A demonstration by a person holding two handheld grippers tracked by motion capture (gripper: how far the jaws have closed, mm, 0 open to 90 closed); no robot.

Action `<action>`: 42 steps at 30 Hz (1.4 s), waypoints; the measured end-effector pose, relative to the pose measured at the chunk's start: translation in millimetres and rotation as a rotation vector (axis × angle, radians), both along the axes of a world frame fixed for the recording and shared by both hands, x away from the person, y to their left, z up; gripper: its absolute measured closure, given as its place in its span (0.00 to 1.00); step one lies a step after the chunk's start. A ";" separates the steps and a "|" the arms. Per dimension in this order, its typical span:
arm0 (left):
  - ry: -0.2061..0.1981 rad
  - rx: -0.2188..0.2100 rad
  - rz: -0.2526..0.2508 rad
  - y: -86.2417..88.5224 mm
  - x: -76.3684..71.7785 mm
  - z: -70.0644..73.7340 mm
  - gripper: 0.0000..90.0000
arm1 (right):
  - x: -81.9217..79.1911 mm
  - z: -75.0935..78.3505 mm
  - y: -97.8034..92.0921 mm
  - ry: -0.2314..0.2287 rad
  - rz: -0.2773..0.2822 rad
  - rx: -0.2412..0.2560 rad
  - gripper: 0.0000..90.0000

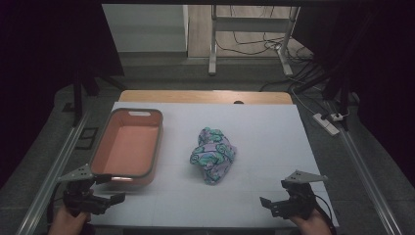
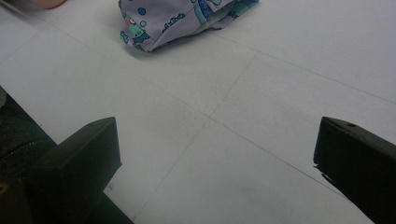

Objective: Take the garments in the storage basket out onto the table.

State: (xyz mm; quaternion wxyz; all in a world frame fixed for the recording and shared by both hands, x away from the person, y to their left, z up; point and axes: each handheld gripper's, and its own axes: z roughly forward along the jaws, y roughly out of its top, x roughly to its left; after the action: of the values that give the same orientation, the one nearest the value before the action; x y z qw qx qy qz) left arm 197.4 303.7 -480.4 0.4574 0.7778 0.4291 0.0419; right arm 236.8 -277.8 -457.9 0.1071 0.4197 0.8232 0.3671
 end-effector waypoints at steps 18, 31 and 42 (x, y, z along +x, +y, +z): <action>-0.037 0.050 0.077 16.4 -20.2 2.8 0.00 | 0.2 -0.1 -0.2 0.003 -0.002 0.003 0.01; -0.021 0.101 0.112 22.4 -31.8 3.0 0.00 | 0.1 0.0 0.7 -0.003 -0.002 -0.001 0.01; 0.020 0.176 0.121 18.9 -35.2 2.3 0.00 | -0.1 0.2 1.5 -0.004 -0.002 -0.004 0.01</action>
State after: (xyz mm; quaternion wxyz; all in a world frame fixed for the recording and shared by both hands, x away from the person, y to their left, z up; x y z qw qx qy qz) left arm 162.3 322.7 -478.2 0.3796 0.7880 0.4745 0.0992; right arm 236.7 -276.4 -457.7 0.1100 0.4194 0.8233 0.3663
